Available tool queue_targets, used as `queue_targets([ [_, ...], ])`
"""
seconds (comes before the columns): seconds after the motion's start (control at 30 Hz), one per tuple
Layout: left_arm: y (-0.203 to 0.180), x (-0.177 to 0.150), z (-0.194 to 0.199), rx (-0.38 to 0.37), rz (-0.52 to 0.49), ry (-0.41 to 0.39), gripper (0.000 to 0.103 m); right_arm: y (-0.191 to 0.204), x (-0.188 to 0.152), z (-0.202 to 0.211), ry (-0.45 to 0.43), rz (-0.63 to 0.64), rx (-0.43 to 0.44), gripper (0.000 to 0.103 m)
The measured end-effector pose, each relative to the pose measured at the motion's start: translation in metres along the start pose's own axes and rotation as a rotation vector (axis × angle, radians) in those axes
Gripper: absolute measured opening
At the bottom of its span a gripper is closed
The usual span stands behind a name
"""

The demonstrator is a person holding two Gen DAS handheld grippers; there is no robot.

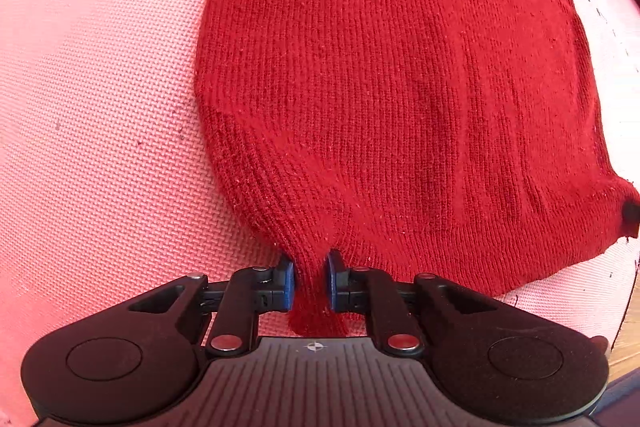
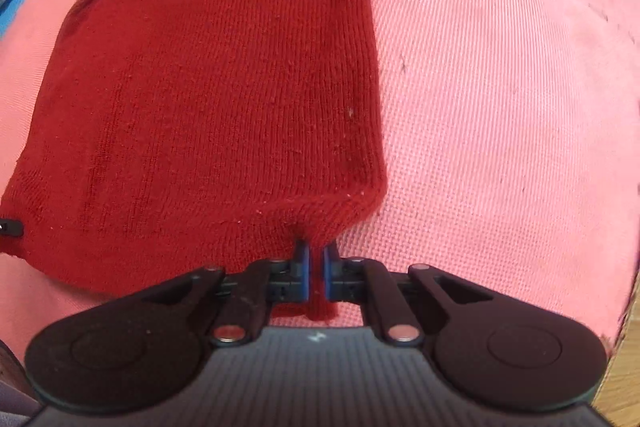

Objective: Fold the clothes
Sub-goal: 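Close the left gripper on one hem corner while the right gripper grasps the other, then lift the hem with both grippers and carry it toward the collar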

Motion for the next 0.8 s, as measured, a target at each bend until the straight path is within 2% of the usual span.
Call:
queue_targets([
  [0.13, -0.005, 0.007, 0.013, -0.012, -0.025, -0.032, 0.016, -0.002, 0.017, 0.011, -0.033, 0.009, 0.012, 0.007],
  [0.23, -0.027, 0.03, 0.031, -0.017, -0.027, -0.05, 0.016, -0.001, 0.022, 0.01, -0.052, 0.007, 0.017, 0.007],
  [0.3, -0.033, 0.033, 0.043, -0.014, -0.036, -0.062, 0.016, -0.003, 0.03, 0.013, -0.058, 0.009, 0.02, 0.007],
  [0.4, -0.043, 0.054, 0.042, -0.019, -0.038, -0.078, 0.016, -0.011, 0.039, 0.007, -0.072, 0.001, 0.012, 0.007],
  [0.43, -0.048, 0.065, 0.039, -0.021, -0.037, -0.083, 0.016, -0.017, 0.046, -0.006, -0.081, -0.012, 0.008, 0.007],
  [0.53, -0.043, 0.079, 0.051, -0.023, -0.034, -0.104, 0.016, -0.02, 0.067, -0.009, -0.098, -0.042, 0.017, 0.006],
  [0.67, -0.05, 0.101, 0.072, -0.031, -0.032, -0.15, 0.015, -0.013, 0.094, 0.011, -0.143, -0.057, 0.034, 0.006],
  [0.8, -0.053, 0.125, 0.108, -0.036, -0.038, -0.196, 0.015, -0.007, 0.127, 0.012, -0.212, -0.058, 0.048, 0.006],
])
Point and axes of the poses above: each gripper's, at about its wrist camera, not at the fingertips, and z roughly against the way its jaws point, y to its left, x to its top, the point moved 1 cm from there along -z, roughly the way its jaws point, and after that the axes turned 11 degrees about -y, right-handed, at the moved point
